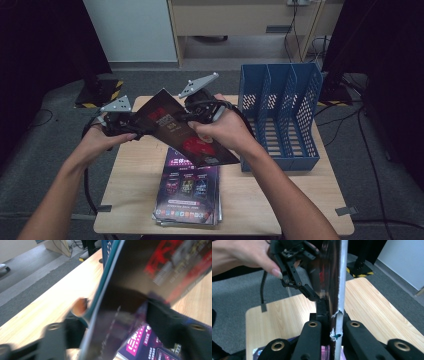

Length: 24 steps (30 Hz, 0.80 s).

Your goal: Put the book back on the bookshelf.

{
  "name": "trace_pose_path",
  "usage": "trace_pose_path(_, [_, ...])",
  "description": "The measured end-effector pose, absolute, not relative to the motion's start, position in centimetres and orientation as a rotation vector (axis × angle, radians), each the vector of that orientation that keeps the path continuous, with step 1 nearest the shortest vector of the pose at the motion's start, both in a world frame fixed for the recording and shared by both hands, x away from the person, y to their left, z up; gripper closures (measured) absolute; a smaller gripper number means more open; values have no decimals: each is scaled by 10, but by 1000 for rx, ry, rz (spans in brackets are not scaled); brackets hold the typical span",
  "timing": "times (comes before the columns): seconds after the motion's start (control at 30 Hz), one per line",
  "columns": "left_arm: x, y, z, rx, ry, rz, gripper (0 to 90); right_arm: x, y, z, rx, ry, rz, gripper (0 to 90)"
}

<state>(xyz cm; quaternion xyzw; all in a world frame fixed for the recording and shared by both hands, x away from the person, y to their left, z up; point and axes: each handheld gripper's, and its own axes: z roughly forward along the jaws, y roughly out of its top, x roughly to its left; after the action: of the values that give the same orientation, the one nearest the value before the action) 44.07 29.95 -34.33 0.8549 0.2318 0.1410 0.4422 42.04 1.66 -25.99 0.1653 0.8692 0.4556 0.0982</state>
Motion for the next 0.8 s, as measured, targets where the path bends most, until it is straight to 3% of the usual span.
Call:
trace_pose_path(0.1, [436,295,-349,2122,567,361,620,422,17,-266,510,2571,1321,870])
trace_pose_path(0.27, [432,296,-353,2101,571,342,760,424,13,-274,533,2560,1315,871])
trace_pose_path(0.8, [429,312,-324,2065,595,420,848,428,15,-284,571,2545,1322,865])
